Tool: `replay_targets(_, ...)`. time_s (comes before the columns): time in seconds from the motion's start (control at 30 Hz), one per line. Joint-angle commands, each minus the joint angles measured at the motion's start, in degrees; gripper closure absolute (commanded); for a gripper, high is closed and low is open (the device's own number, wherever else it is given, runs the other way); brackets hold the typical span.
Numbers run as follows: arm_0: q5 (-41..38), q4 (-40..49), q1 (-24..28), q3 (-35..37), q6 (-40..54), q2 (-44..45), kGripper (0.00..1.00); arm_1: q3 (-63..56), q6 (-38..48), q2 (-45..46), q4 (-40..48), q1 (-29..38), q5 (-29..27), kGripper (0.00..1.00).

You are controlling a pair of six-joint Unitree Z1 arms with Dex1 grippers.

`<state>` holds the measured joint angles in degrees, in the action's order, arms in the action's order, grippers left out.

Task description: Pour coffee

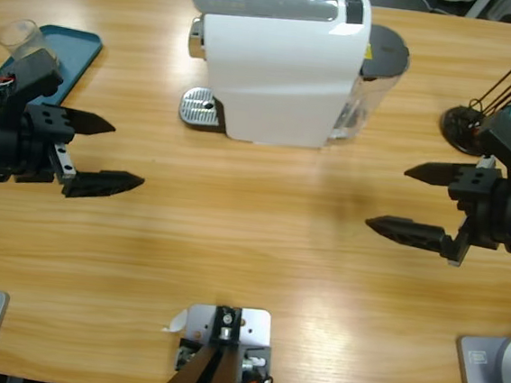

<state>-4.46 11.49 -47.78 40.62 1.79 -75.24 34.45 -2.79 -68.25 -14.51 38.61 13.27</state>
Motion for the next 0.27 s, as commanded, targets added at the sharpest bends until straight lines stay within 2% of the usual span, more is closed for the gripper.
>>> replay_targets(0.03,0.32,-5.58,-0.56,-3.97,-3.09,-1.56,0.059,0.97,1.38,-2.41,-1.22,0.59,-1.99,0.0)
replay_targets(0.27,1.21,-6.31,-0.56,-4.09,-2.78,-3.4,0.059,0.97,1.63,-2.25,-1.87,0.59,-2.73,0.0)
